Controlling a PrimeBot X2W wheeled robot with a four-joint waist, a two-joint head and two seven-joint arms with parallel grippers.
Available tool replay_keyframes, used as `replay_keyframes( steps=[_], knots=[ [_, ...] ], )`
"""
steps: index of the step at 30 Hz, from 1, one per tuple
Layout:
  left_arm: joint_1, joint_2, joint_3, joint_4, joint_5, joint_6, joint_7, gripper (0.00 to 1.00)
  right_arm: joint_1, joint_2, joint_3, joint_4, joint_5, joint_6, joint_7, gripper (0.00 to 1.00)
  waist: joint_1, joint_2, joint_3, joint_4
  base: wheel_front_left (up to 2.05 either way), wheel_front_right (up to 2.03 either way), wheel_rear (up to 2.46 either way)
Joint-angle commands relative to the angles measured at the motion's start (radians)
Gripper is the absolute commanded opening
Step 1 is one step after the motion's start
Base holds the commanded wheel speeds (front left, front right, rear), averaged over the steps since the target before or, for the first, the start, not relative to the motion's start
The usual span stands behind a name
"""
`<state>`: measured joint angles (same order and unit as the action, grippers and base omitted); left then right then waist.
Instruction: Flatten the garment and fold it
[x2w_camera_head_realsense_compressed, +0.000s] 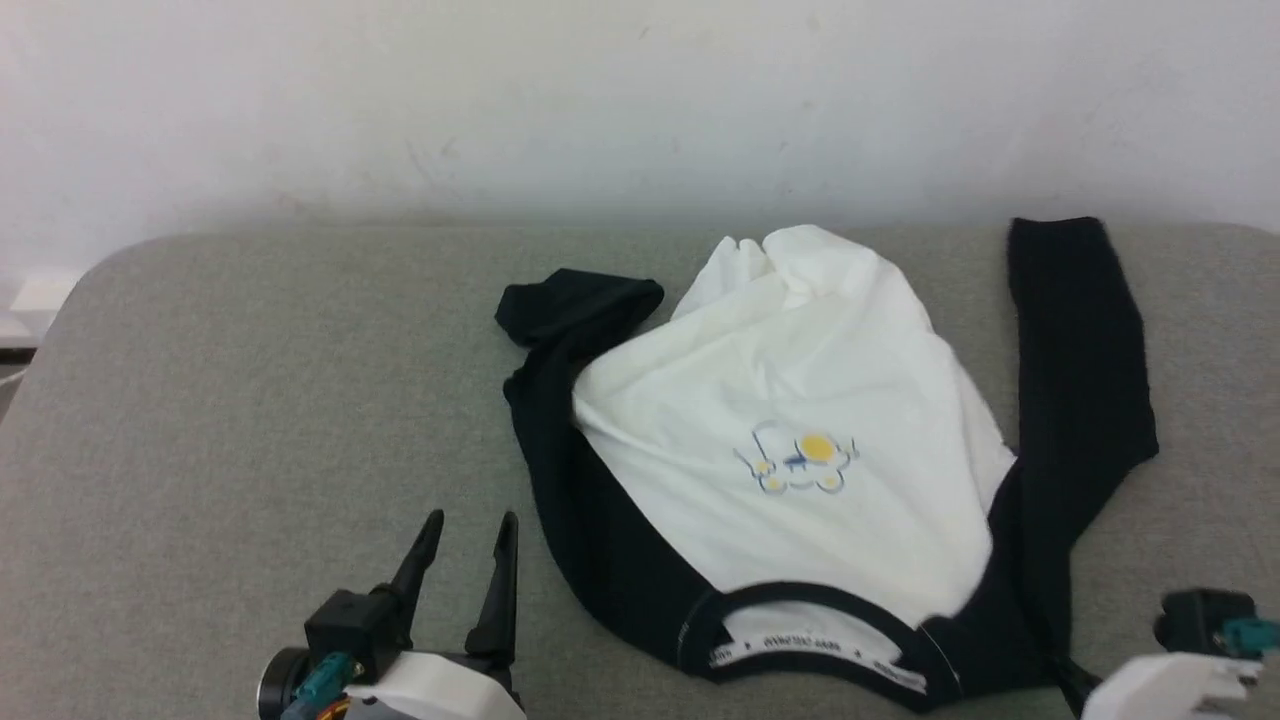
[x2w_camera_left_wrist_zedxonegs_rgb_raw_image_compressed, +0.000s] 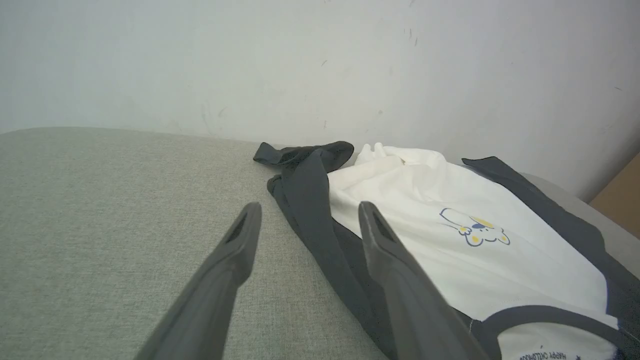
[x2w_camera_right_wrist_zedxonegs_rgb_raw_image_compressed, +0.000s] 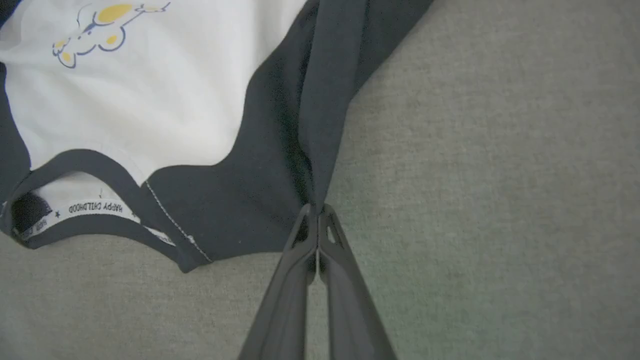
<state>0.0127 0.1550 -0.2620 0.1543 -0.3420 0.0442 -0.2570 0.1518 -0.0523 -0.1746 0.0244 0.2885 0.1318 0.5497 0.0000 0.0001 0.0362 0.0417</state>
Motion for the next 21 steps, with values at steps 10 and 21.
replay_keyframes(
  steps=[10, 21],
  knots=[
    [0.015, -0.016, -0.041, 0.064, -0.017, -0.034, 0.047, 1.0, 0.117, 0.002, -0.047, -0.082, 0.021, -0.001, -0.005, 1.0, 0.0, -0.0001, -0.028, -0.046, 0.0, 0.0, 0.0],
    [0.005, -0.059, -0.109, 0.082, -0.116, -0.064, 0.283, 1.0, -0.033, -0.019, 0.031, -0.203, -0.057, -0.001, -0.423, 1.0, 0.0, -0.0001, -0.004, -0.061, 0.0, 0.0, 0.0]
  ],
)
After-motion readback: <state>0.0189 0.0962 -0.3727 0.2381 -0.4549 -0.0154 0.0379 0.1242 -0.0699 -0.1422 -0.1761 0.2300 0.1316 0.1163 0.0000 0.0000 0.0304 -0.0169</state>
